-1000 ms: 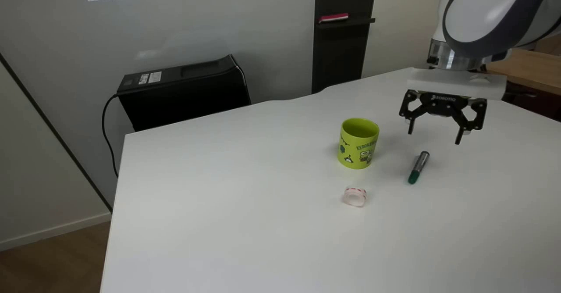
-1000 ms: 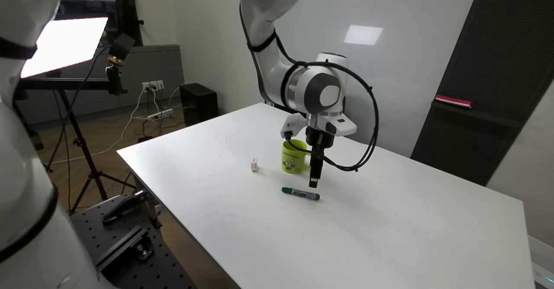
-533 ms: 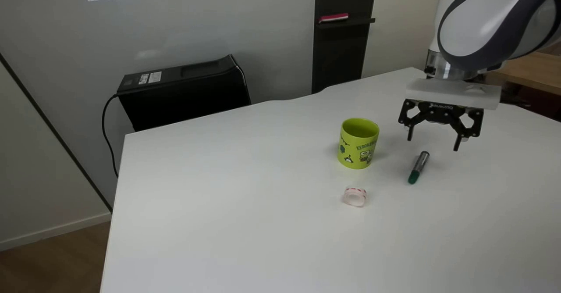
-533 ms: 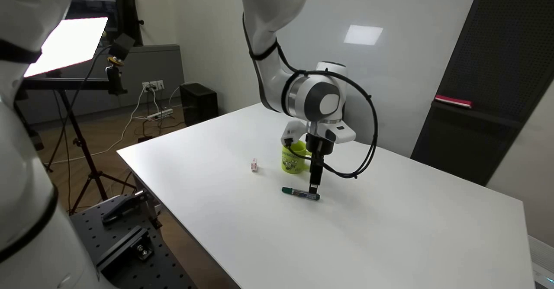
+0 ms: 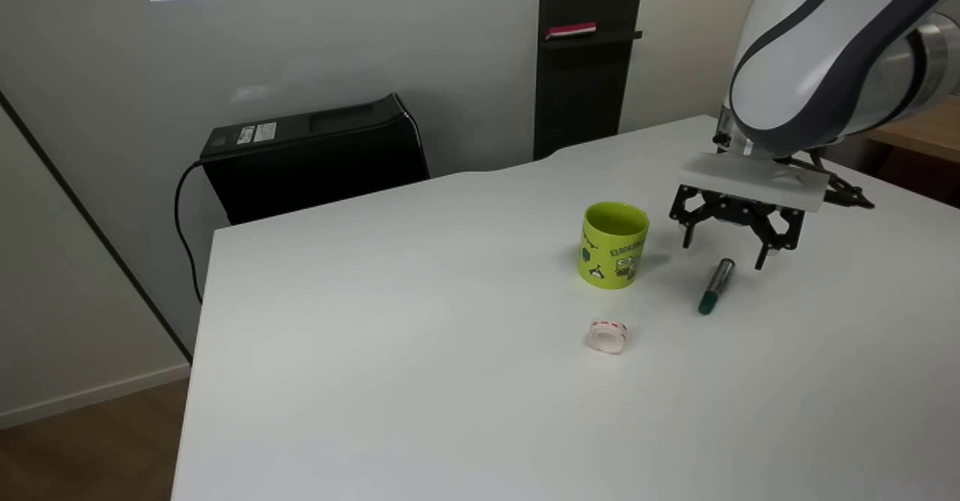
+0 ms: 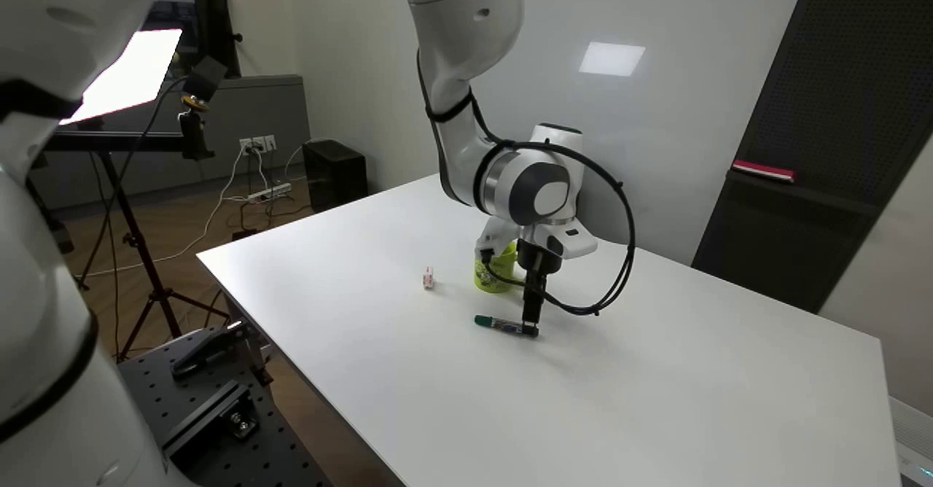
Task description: Put the marker inside the yellow mug
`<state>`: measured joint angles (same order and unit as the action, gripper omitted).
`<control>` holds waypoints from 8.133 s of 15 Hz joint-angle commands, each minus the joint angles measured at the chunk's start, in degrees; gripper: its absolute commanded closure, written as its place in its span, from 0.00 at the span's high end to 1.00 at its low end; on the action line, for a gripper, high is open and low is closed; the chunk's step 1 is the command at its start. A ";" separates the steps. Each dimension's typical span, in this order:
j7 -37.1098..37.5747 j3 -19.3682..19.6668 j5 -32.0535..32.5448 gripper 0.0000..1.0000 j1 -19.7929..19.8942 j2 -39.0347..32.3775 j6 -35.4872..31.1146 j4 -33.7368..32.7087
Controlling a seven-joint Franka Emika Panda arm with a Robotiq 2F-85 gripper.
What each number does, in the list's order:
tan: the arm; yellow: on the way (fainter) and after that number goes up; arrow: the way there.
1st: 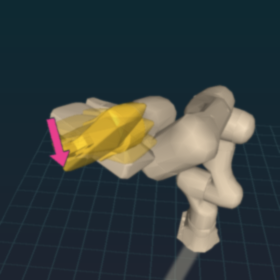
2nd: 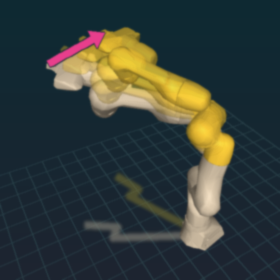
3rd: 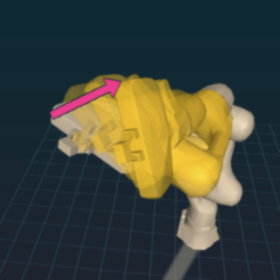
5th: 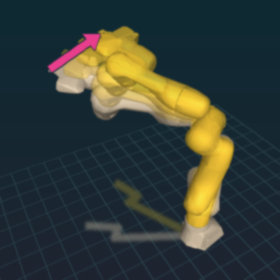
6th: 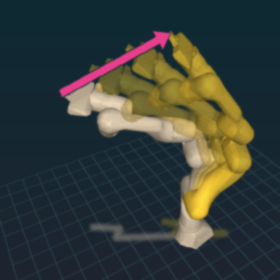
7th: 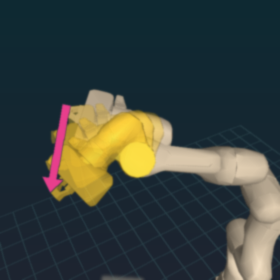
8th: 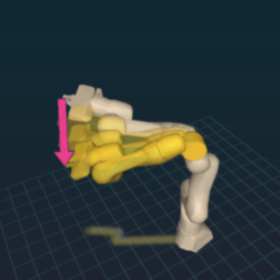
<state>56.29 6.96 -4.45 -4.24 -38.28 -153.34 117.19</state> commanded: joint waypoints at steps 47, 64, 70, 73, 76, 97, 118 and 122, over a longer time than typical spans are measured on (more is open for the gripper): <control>6.82 6.35 11.98 0.06 -12.03 -1.49 17.87 -18.16; 19.71 9.07 29.40 0.06 -19.07 -2.38 14.23 -20.24; 29.97 11.57 40.80 0.06 -22.78 -4.24 11.13 -19.10; 33.27 10.64 44.18 0.06 -22.93 -5.17 11.62 -18.76; 36.39 9.92 47.61 0.06 -23.08 -5.69 11.81 -18.54; 58.64 2.05 74.39 0.06 -21.58 -5.90 17.44 -18.73; 56.98 -11.34 76.96 1.00 -9.86 -5.35 25.03 -18.69; 54.75 -11.06 73.75 1.00 -9.14 -4.97 24.63 -18.39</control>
<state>113.07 -3.50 71.28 -14.52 -44.38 -128.48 98.44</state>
